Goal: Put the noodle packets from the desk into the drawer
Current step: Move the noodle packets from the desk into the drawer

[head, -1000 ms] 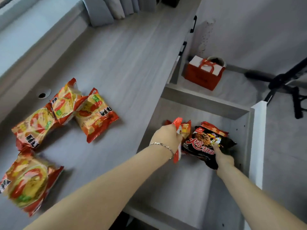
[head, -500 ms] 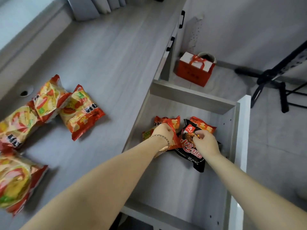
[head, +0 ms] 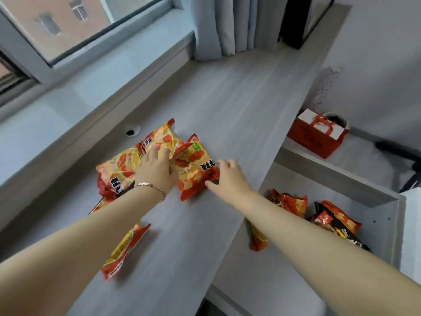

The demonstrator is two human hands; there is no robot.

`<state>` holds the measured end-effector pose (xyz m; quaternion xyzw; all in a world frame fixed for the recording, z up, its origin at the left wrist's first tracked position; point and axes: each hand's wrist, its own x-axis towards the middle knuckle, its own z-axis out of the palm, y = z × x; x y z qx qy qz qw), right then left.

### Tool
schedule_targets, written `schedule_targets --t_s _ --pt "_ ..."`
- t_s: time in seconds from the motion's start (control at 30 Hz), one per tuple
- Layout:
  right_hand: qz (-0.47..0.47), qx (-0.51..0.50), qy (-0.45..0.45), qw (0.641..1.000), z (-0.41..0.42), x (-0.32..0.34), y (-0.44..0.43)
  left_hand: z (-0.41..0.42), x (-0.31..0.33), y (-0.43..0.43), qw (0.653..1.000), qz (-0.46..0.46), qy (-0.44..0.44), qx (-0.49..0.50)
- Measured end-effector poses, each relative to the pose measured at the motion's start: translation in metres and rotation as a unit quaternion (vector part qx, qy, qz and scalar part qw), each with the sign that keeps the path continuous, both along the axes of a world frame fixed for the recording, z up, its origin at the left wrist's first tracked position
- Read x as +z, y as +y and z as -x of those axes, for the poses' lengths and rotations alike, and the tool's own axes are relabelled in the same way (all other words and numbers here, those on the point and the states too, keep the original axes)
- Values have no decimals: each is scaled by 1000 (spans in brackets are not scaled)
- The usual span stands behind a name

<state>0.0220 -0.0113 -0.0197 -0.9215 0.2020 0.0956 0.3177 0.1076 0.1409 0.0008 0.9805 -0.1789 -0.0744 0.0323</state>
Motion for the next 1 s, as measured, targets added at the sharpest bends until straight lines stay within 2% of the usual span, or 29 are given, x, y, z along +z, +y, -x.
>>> schedule_targets --t_s 0.2,0.33,0.4,0.47,0.57,0.63,0.7,0.83,1.0 --pt "78 -39 119 989 -48 -28 52 -33 -21 21 997 -65 40 34" --pt "100 -78 88 988 -56 -40 57 -36 -26 13 998 -69 10 -8" --pt "70 -104 80 989 -52 -41 51 -34 -18 14 998 -35 -30 -39" --pt "26 -139 80 987 -39 -39 39 -27 -8 13 994 45 -55 -77" --pt "-64 -180 61 980 1 -34 14 -2 12 0 975 184 -51 -113" --pt "-108 -198 37 973 38 -31 -6 24 26 -14 968 219 -49 -115" --pt "-121 -208 15 970 79 -30 -25 53 38 -31 967 236 -4 -96" --pt "-120 -244 3 962 164 -40 -57 116 42 -73 936 288 177 -100" --pt "-24 -262 81 961 248 -70 -88 179 0 -115 937 189 263 -130"
